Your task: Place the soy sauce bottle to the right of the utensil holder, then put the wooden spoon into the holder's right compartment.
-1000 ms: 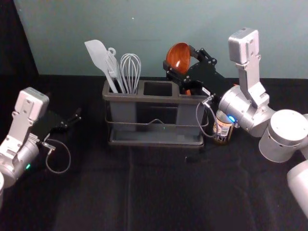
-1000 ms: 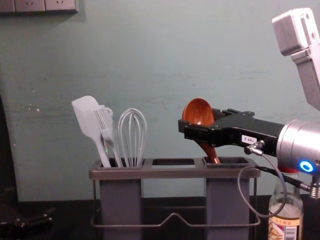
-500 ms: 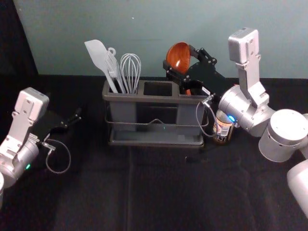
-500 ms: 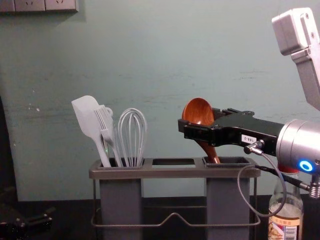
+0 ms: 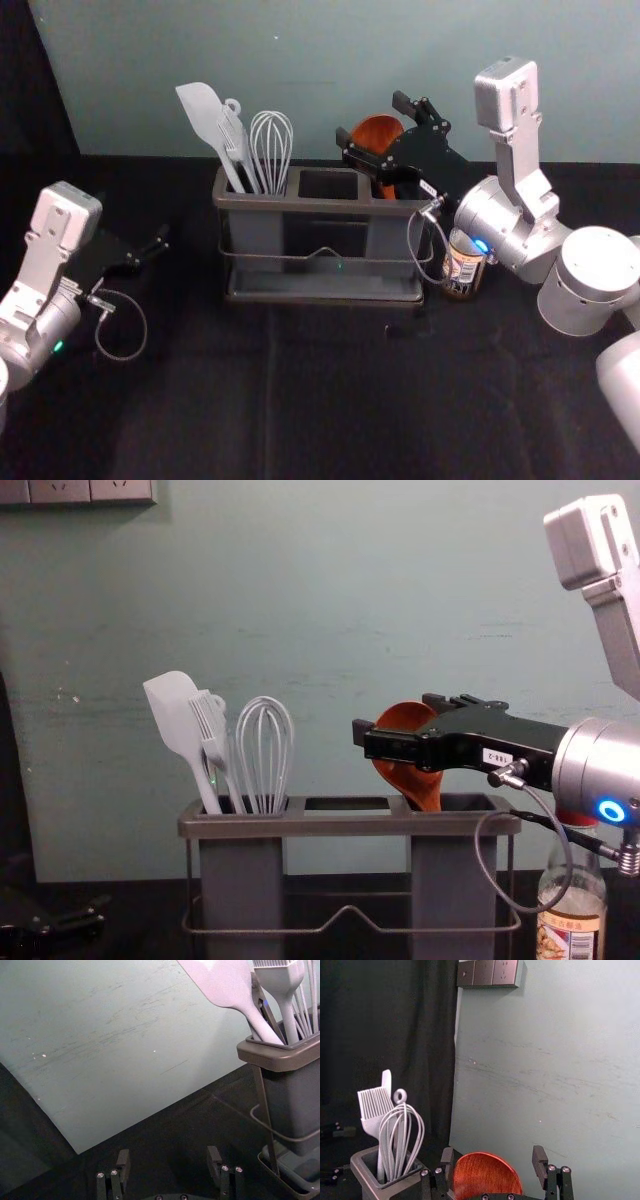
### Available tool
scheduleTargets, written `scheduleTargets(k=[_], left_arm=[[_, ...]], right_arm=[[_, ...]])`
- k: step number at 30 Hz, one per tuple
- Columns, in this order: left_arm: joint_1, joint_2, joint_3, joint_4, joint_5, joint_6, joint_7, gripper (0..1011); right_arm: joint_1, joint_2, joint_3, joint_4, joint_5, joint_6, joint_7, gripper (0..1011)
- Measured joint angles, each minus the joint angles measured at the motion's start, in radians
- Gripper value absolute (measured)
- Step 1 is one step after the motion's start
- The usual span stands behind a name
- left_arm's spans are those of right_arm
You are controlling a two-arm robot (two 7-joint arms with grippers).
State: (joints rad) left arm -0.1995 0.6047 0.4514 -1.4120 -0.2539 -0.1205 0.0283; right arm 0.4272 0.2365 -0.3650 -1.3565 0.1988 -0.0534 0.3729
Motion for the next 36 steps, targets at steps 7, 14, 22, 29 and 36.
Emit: scheduleTargets(k=[7, 14, 22, 29, 36], left_arm=[[0.000, 0.000, 0.000, 0.000, 0.000, 0.000, 0.000, 1005], [0.000, 0.000, 0.000, 0.000, 0.000, 0.000, 0.000, 1005], [0.000, 0.000, 0.000, 0.000, 0.000, 0.000, 0.000, 1005], [0.000, 0.000, 0.000, 0.000, 0.000, 0.000, 0.000, 1005], [0.000, 0.000, 0.000, 0.000, 0.000, 0.000, 0.000, 1005]], right_arm=[[0.000, 0.000, 0.000, 0.000, 0.000, 0.000, 0.000, 1002], [0.000, 0.000, 0.000, 0.000, 0.000, 0.000, 0.000, 1002], [-0.005, 0.013, 0.002, -0.025, 0.008, 0.019, 0.005, 1003], [-0.017, 0.033, 0.009, -0.077, 0.011, 0.063, -0.003, 1003], [-0.050, 0.070, 0.026, -0.170, 0.032, 0.104, -0.001, 1003]])
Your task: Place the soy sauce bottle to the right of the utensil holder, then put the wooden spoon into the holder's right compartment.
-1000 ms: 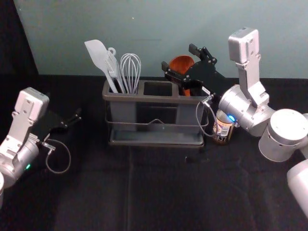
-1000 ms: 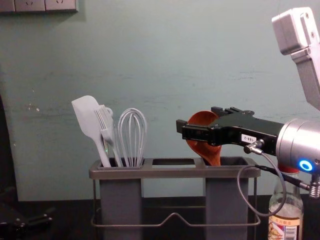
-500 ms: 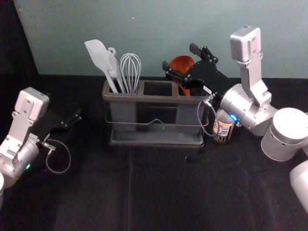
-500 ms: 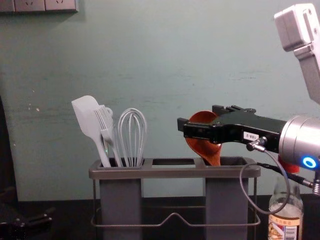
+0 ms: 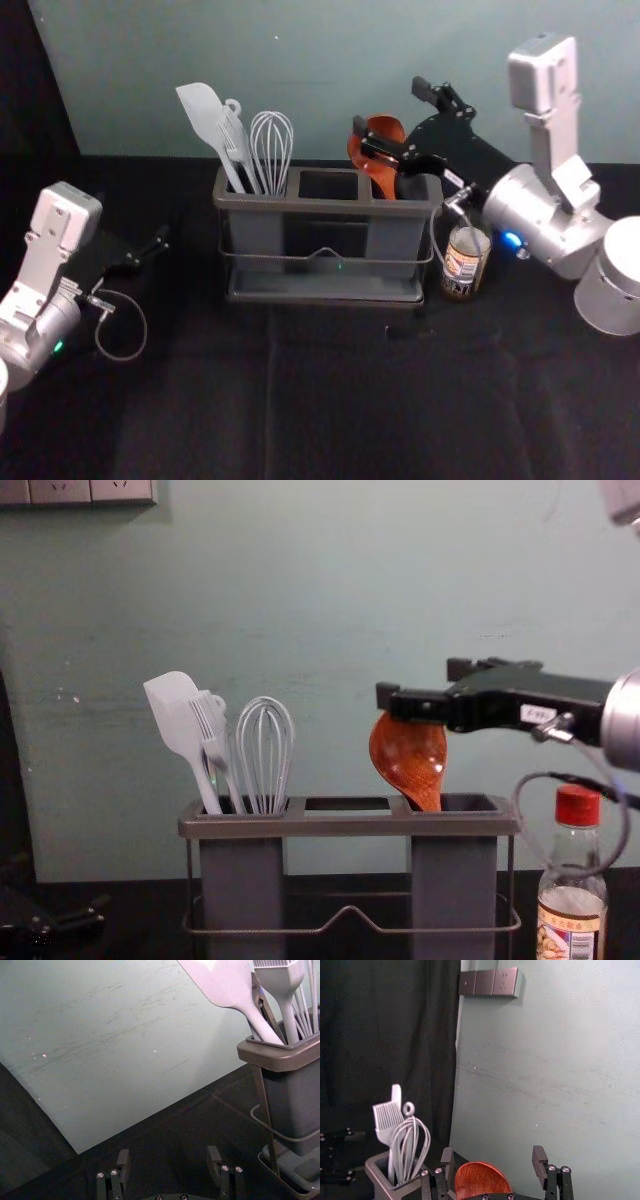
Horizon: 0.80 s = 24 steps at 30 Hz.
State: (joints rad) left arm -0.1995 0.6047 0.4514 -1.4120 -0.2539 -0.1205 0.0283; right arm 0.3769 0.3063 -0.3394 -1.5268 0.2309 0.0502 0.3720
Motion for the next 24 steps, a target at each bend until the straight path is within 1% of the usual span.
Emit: scheduleTargets(k=[3, 4, 5, 7, 8, 10, 11, 13, 14, 19, 20, 22, 23, 24], left_arm=[[0.000, 0.000, 0.000, 0.000, 0.000, 0.000, 0.000, 1005], [0.000, 0.000, 0.000, 0.000, 0.000, 0.000, 0.000, 1005], [0.000, 0.000, 0.000, 0.000, 0.000, 0.000, 0.000, 1005], [0.000, 0.000, 0.000, 0.000, 0.000, 0.000, 0.000, 1005], [0.000, 0.000, 0.000, 0.000, 0.000, 0.000, 0.000, 1005], [0.000, 0.000, 0.000, 0.000, 0.000, 0.000, 0.000, 1005], [0.000, 0.000, 0.000, 0.000, 0.000, 0.000, 0.000, 1005], [0.000, 0.000, 0.000, 0.000, 0.000, 0.000, 0.000, 1005], [0.000, 0.000, 0.000, 0.000, 0.000, 0.000, 0.000, 1005], [0.000, 0.000, 0.000, 0.000, 0.000, 0.000, 0.000, 1005], [0.000, 0.000, 0.000, 0.000, 0.000, 0.000, 0.000, 1005], [0.000, 0.000, 0.000, 0.000, 0.000, 0.000, 0.000, 1005], [0.000, 0.000, 0.000, 0.000, 0.000, 0.000, 0.000, 1005], [0.000, 0.000, 0.000, 0.000, 0.000, 0.000, 0.000, 1005]], right_arm=[[-0.033, 0.031, 0.018, -0.067, 0.020, 0.017, 0.005, 1003], [-0.033, 0.031, 0.018, -0.067, 0.020, 0.017, 0.005, 1002], [-0.048, 0.044, 0.026, -0.092, 0.029, 0.023, 0.007, 1003], [-0.066, 0.059, 0.034, -0.119, 0.041, 0.031, 0.009, 1003], [-0.085, 0.074, 0.044, -0.146, 0.050, 0.039, 0.010, 1003], [-0.106, 0.089, 0.053, -0.171, 0.058, 0.045, 0.010, 1003], [-0.127, 0.104, 0.063, -0.194, 0.066, 0.050, 0.008, 1002], [-0.150, 0.119, 0.075, -0.218, 0.074, 0.054, 0.007, 1003], [-0.177, 0.135, 0.090, -0.243, 0.084, 0.057, 0.004, 1003], [-0.250, 0.174, 0.127, -0.308, 0.111, 0.063, -0.005, 1003], [-0.278, 0.186, 0.138, -0.328, 0.120, 0.066, -0.009, 1002], [-0.304, 0.195, 0.148, -0.345, 0.126, 0.068, -0.015, 1003], [-0.331, 0.203, 0.157, -0.359, 0.132, 0.070, -0.020, 1003], [-0.331, 0.203, 0.157, -0.359, 0.132, 0.070, -0.020, 1003]])
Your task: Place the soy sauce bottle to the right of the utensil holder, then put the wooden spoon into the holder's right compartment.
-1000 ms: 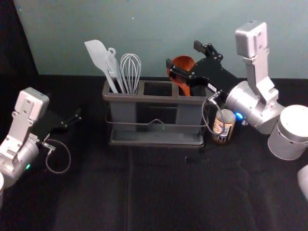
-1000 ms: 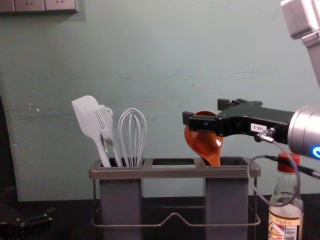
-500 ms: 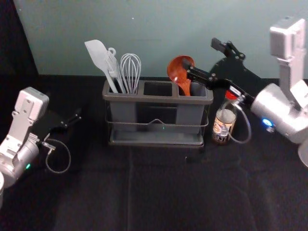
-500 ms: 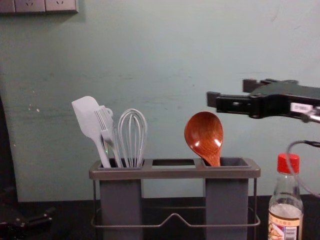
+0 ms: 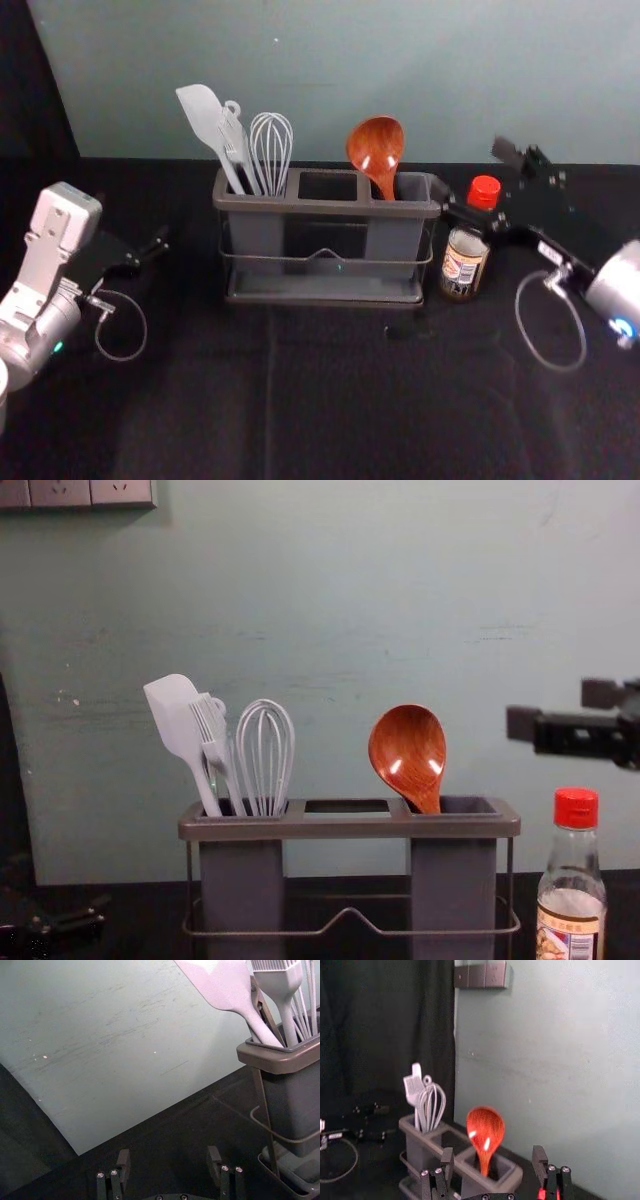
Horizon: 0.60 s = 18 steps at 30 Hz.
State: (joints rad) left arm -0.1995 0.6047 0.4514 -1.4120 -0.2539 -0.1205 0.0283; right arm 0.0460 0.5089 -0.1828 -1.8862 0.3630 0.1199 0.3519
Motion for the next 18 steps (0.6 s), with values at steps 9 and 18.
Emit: scheduleTargets(k=[9, 18], left_arm=[[0.000, 0.000, 0.000, 0.000, 0.000, 0.000, 0.000, 1005], [0.000, 0.000, 0.000, 0.000, 0.000, 0.000, 0.000, 1005]], right_arm=[[-0.159, 0.001, 0.034, -0.038, -0.025, -0.041, -0.070, 1003], [-0.254, -0.059, 0.033, -0.011, -0.141, -0.139, -0.168, 1003]])
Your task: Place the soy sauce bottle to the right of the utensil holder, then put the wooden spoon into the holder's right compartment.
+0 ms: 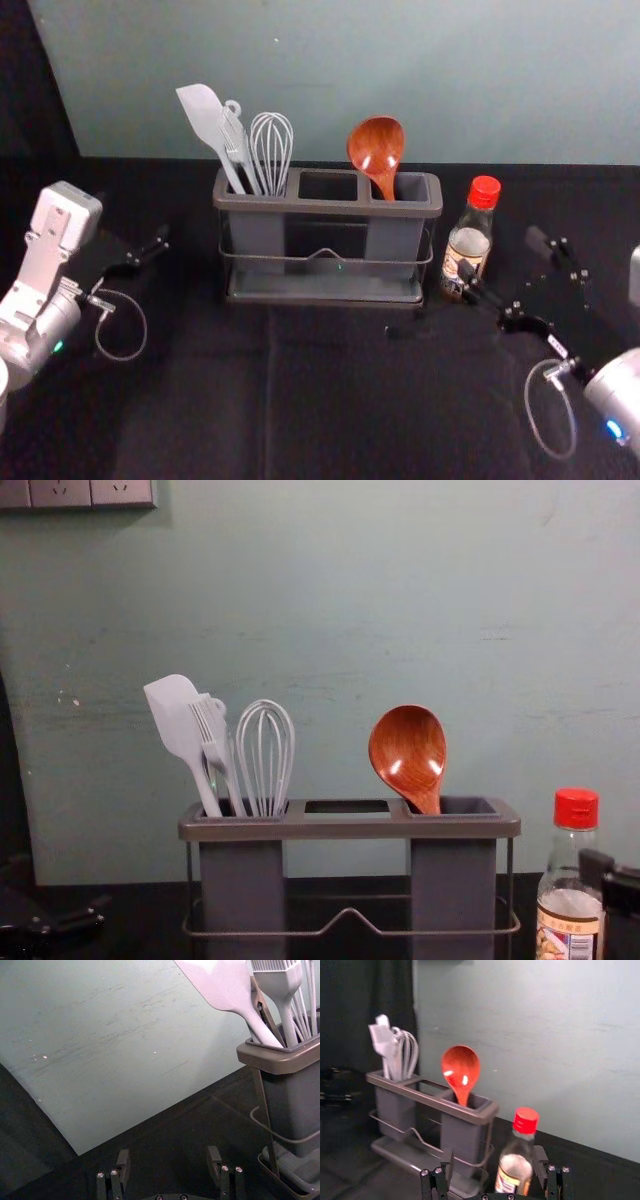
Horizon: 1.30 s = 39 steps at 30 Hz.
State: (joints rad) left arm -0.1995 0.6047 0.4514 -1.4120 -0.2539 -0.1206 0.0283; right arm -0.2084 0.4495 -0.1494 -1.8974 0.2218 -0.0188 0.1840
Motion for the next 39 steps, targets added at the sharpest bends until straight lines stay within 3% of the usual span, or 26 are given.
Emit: scheduleTargets(k=[5, 11, 17, 26, 39], left_arm=[[0.000, 0.000, 0.000, 0.000, 0.000, 0.000, 0.000, 1005], [0.000, 0.000, 0.000, 0.000, 0.000, 0.000, 0.000, 1005], [0.000, 0.000, 0.000, 0.000, 0.000, 0.000, 0.000, 1005], [0.000, 0.000, 0.000, 0.000, 0.000, 0.000, 0.000, 1005], [0.000, 0.000, 0.000, 0.000, 0.000, 0.000, 0.000, 1005]], right_arm=[[-0.030, -0.052, -0.004, 0.036, -0.072, -0.076, -0.069, 1003], [-0.050, -0.098, 0.002, 0.071, -0.101, -0.132, -0.107, 1003], [-0.048, -0.129, 0.018, 0.110, -0.086, -0.159, -0.104, 1002], [-0.032, -0.157, 0.030, 0.150, -0.046, -0.142, -0.060, 1003], [-0.026, -0.168, 0.034, 0.155, -0.050, -0.131, -0.043, 1003]])
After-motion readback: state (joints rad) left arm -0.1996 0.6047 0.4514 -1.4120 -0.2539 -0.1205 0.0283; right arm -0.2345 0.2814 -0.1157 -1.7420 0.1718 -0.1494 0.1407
